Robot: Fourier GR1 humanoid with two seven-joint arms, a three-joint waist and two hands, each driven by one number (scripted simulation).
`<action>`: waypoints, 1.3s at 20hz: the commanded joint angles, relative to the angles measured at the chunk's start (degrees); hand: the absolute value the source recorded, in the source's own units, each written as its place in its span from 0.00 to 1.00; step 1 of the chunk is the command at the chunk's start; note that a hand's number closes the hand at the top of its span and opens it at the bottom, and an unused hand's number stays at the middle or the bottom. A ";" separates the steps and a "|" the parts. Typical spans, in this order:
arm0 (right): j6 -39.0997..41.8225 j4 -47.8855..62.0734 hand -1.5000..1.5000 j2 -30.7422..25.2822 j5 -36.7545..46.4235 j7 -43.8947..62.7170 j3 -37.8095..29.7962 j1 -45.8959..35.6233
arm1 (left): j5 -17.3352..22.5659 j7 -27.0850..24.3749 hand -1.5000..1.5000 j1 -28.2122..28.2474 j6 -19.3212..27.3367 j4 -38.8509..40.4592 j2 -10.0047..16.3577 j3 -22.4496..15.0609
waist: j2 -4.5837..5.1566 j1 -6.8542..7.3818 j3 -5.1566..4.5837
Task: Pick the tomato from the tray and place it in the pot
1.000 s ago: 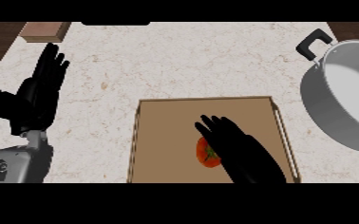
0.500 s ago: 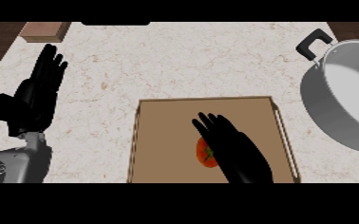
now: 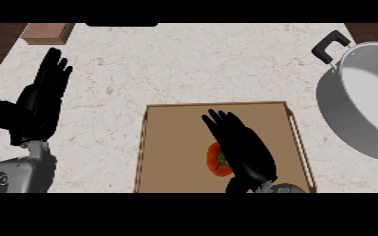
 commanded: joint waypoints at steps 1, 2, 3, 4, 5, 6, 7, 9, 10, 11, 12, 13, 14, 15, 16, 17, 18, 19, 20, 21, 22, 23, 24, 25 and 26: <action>-3.28 5.29 0.00 -0.83 0.52 -6.30 -3.44 0.86 | 0.80 1.55 0.50 -2.74 -1.30 1.59 1.18 2.00 | 0.04 -0.06 0.00; 0.00 3.06 0.00 0.41 0.90 -5.10 -2.28 0.49 | -0.15 0.65 0.50 -5.09 -0.15 4.34 0.06 1.77 | 0.03 -0.15 0.00; -2.09 3.66 1.00 -4.63 2.10 -10.38 0.64 1.75 | 1.44 -1.42 0.50 -1.36 -2.70 3.87 0.93 2.00 | 0.05 -0.08 0.00; -0.53 6.47 1.00 -3.72 2.15 -10.73 -0.50 -1.61 | 0.11 -0.50 0.50 0.86 -1.52 0.21 0.22 0.87 | 0.02 0.27 0.00; -2.99 6.68 1.00 -3.53 5.12 -10.86 2.49 0.11 | -0.56 0.14 0.50 2.41 -0.26 -2.54 -1.09 -0.17 | -0.04 0.31 0.01; -4.82 7.49 1.00 -0.98 7.08 -10.18 3.67 -0.42 | -2.08 -3.03 0.50 0.44 0.56 2.21 -2.36 -0.60 | 0.03 0.03 0.00; -1.63 3.08 1.00 -5.02 4.02 -13.38 -0.81 -0.08 | -0.07 0.11 0.50 -3.40 -0.37 2.98 -0.15 2.04 | 0.01 -0.16 0.00; -2.40 1.78 1.00 -3.65 6.65 -12.52 1.87 3.29 | -1.66 2.38 0.50 -1.65 0.75 -1.17 -0.88 0.68 | -0.04 -0.11 0.00; -0.19 2.50 1.00 0.44 6.56 -10.41 1.57 1.22 | -0.67 -1.88 0.50 0.61 -0.98 0.75 -2.10 0.75 | -0.01 -0.03 -0.01; -1.70 6.05 1.00 -1.57 5.94 -14.45 -1.49 0.73 | -0.38 -1.30 0.50 -1.94 -1.36 2.31 -0.51 2.48 | 0.02 -0.05 0.00; -2.18 6.95 1.00 0.08 8.15 -13.23 1.13 0.75 | -2.68 -1.67 0.50 0.38 0.58 0.67 -3.07 -0.40 | 0.00 0.00 0.00; -2.53 6.94 1.00 -1.05 7.05 -15.62 -1.04 1.32 | -0.80 1.59 0.50 0.80 -1.56 -1.80 -1.19 0.84 | -0.01 0.04 0.00; 0.12 6.48 1.00 0.53 7.82 -13.79 -1.15 -1.19 | 0.04 -4.89 0.50 1.16 -3.05 3.44 -1.22 2.61 | 0.02 0.01 -0.01; -6.20 12.51 1.00 0.41 8.88 -17.35 -1.22 -0.80 | -1.27 3.82 0.50 1.51 -0.91 -5.04 -1.25 0.20 | -0.01 0.23 0.02; -5.52 12.13 1.00 -0.74 8.35 -19.15 -3.03 -1.38 | 0.05 2.90 0.50 -2.45 -1.91 0.03 -0.31 2.20 | 0.03 0.02 0.01; -4.94 9.05 1.00 -0.37 9.84 -17.76 -0.98 1.07 | -0.72 -2.62 0.50 -2.80 -2.09 5.20 -1.40 2.34 | 0.04 -0.15 -0.01; -0.61 -4.41 1.00 -3.35 9.42 -14.60 4.73 8.96 | -1.04 -0.70 0.50 2.01 -1.63 -0.53 -2.05 0.87 | -0.18 -0.43 -0.02; -2.74 -5.05 1.00 -10.09 6.70 -22.34 5.84 15.00 | 0.90 1.68 0.50 -1.54 -1.88 1.21 0.63 4.21 | -0.34 -1.53 0.01; -1.34 -7.74 1.00 -14.85 4.19 -26.55 5.48 17.42 | -1.00 -0.52 0.50 1.02 -0.93 1.12 -0.83 2.68 | -0.50 -2.21 0.01; -0.04 -11.87 1.00 -16.25 4.16 -26.83 7.95 19.93 | 0.23 1.10 0.50 1.21 -1.62 -0.49 0.02 3.43 | -0.81 -2.23 -0.01; -0.61 -12.03 1.00 -20.43 3.11 -31.09 8.87 22.62 | -0.15 -0.16 0.50 1.09 -1.24 0.90 0.10 4.03 | -0.95 -3.66 0.01; -1.67 -11.85 1.00 -23.65 3.95 -33.71 10.79 25.04 | -0.04 0.55 0.50 0.98 -1.49 0.24 1.01 4.51 | -1.09 -3.61 0.08; -3.54 -15.27 1.00 -27.11 3.38 -35.14 9.63 28.25 | -0.19 0.26 0.50 2.78 -1.13 -0.85 -0.22 3.72 | -1.22 -3.69 0.08; -4.19 -19.35 1.00 -30.75 2.97 -36.62 8.62 30.29 | -0.26 -0.38 0.50 3.35 -1.40 -0.59 -0.49 3.43 | -1.07 -3.75 0.01; -6.97 -21.19 1.00 -34.13 2.13 -38.93 7.01 33.42 | -0.71 0.37 0.50 2.66 -0.78 -1.28 0.35 4.06 | -1.13 -4.20 0.09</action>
